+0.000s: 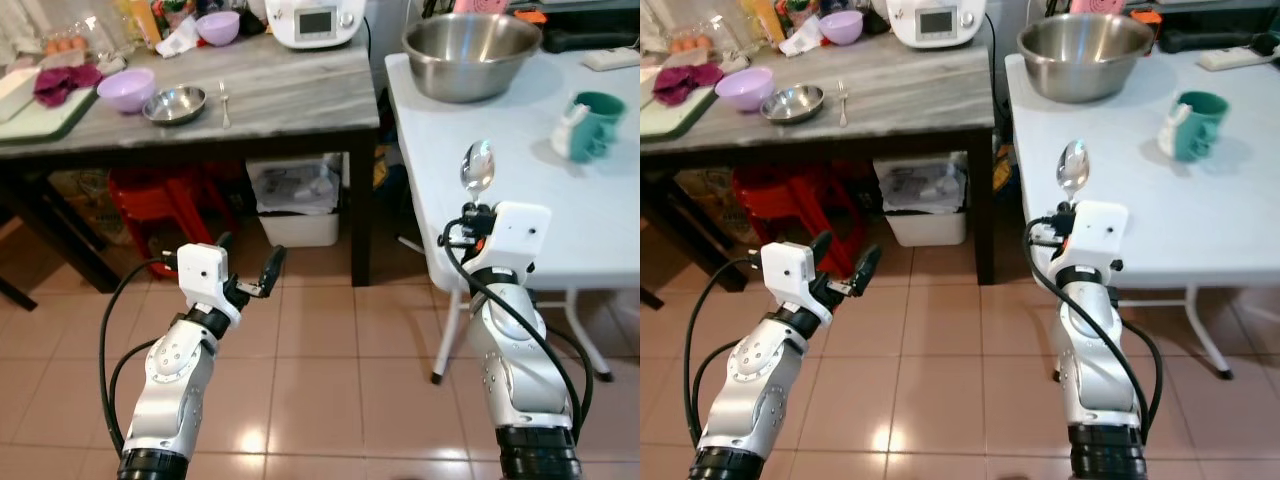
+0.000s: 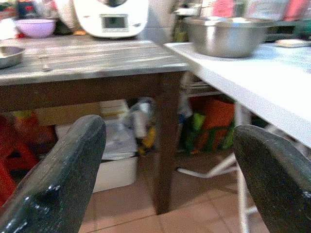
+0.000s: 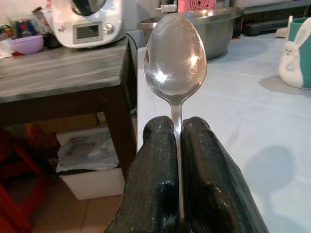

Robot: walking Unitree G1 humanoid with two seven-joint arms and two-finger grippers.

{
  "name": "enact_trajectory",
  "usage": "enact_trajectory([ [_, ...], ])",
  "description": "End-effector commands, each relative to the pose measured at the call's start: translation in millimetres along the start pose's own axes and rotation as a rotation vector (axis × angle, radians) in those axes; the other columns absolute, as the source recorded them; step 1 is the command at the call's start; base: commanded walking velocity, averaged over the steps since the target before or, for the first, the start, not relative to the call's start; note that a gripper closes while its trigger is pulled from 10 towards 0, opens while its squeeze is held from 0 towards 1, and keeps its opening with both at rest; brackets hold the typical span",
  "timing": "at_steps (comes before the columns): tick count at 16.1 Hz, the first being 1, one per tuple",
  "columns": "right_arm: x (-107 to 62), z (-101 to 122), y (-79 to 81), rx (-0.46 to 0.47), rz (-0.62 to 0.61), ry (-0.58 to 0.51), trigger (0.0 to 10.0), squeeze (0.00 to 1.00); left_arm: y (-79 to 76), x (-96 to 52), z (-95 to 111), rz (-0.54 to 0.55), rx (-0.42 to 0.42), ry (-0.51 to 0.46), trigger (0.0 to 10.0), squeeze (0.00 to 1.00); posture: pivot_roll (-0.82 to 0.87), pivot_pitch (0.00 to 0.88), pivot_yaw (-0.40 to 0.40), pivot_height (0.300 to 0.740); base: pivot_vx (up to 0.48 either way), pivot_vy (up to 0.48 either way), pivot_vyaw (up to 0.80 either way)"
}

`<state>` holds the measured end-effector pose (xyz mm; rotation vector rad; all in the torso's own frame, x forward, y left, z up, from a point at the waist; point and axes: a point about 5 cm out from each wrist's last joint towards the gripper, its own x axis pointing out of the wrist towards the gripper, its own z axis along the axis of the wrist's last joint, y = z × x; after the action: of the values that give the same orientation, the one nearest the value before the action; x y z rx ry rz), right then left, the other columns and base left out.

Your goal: Setting the table

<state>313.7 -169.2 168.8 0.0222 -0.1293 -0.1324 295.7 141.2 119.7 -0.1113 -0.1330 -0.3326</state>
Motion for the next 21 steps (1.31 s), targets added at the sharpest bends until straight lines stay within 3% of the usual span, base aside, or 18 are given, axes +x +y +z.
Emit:
enact_trajectory([
  [1, 1.2, 6, -4.4, -0.006, -0.012, -0.025, 10.0, 0.00, 2.1, 0.7, -5, 0.045, 0.016, 0.048, 10.0, 0.00, -0.18, 0.110, 0.101, 0.740, 0.000, 0.000, 0.00],
  [7, -9.0, 7, -10.0, 0.009, -0.022, -0.058, 10.0, 0.00, 11.0, -5.7, -5, 0.061, 0.076, 0.063, 10.0, 0.00, -0.18, 0.108, 0.102, 0.740, 0.000, 0.051, 0.00],
  [21, -13.4, 5, -9.5, 0.017, -0.022, -0.059, 10.0, 0.00, 1.1, -2.7, -8, 0.036, 0.066, 0.067, 10.0, 0.00, -0.19, 0.105, 0.109, 0.740, 0.000, 0.453, -0.24],
])
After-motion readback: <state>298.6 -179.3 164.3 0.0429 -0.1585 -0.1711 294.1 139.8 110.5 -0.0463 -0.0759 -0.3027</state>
